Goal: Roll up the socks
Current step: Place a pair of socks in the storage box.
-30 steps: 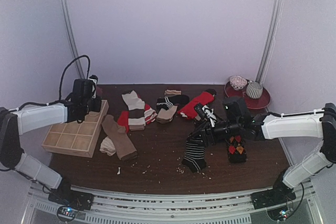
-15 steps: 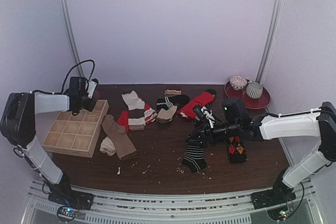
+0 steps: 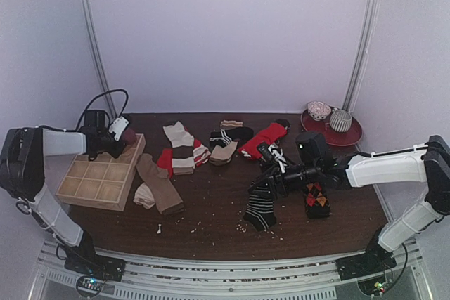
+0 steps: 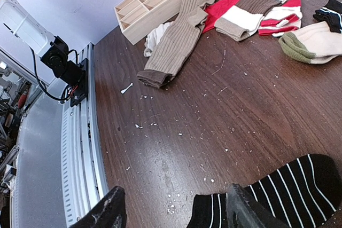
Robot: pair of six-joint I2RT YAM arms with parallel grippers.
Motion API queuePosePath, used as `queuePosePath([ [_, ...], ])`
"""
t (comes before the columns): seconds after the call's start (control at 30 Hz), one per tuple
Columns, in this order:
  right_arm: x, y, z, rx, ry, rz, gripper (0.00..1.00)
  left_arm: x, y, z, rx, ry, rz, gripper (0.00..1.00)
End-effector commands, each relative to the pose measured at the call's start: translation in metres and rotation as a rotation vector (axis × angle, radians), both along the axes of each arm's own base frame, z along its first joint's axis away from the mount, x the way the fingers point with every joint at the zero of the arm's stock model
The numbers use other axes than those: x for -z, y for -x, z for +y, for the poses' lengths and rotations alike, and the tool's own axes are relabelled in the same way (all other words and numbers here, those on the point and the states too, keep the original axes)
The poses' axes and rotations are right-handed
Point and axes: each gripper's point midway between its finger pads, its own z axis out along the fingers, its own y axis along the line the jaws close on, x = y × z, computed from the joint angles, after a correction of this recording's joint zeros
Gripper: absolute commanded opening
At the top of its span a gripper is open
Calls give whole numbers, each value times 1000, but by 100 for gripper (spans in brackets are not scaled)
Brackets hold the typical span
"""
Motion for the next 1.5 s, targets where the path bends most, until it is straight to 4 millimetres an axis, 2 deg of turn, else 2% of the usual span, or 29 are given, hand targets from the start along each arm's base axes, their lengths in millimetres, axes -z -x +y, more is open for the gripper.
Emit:
queuePosePath([
  [0.0,-2,1,1,-12,-21,5,64,-17,9,-6,101,-13,-101,0],
  [0.23,-6,2,0,-13,-26,1,64,1,15,6,82,-37,-70,0],
  [0.77,-3,4,1,-26,-20,8,64,18,-1,14,178,-12,88,0],
  [1.0,-1,4,2,-33,-17,15,63,40,12,14,189,-10,169,0],
  [1.2,-4,6,2,-37,-28,16,63,38,20,20,175,-60,165,0],
  [1.37,-7,7,2,-41,-36,11,63,52,21,26,151,-93,249,0],
  [1.47,-9,7,2,-41,-39,9,63,51,22,24,152,-94,260,0],
])
